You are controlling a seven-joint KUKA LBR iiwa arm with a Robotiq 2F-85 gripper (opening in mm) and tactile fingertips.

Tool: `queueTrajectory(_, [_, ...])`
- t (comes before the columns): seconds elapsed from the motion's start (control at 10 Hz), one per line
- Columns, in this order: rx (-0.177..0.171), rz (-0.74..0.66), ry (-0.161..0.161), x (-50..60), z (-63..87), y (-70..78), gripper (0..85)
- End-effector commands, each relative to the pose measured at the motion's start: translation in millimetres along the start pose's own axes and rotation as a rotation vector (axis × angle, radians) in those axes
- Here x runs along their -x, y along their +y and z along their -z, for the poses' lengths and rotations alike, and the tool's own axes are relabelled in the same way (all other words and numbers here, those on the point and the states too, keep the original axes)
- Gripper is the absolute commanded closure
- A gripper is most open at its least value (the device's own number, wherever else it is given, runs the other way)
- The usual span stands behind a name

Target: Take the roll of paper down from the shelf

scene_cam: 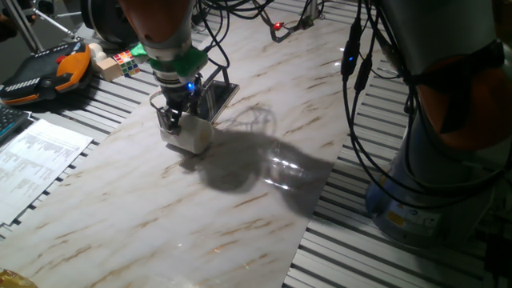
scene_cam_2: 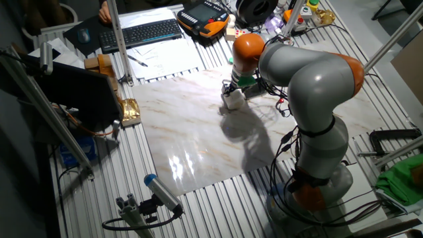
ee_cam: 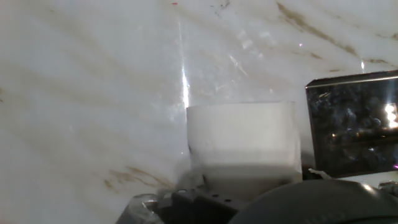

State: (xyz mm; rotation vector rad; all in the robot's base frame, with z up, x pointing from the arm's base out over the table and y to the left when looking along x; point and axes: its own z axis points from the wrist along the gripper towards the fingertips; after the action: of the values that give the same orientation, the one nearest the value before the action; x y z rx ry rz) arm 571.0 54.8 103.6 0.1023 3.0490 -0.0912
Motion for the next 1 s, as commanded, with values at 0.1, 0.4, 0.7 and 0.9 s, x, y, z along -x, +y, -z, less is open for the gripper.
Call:
queueTrajectory(0.1, [-0.008, -0.013, -0.009, -1.0, 10.0, -2.7, 5.3])
queueTrajectory(0.4, [0.002, -0.046, -0.02, -5.8, 28.2, -6.2, 4.3])
queueTrajectory(0.7, [0.006, -0.067, -0.008, -9.2, 59.4, -22.9, 5.0])
queueTrajectory(0.9, [-0.007, -0.058, -0.007, -11.1, 82.1, -41.8, 8.7])
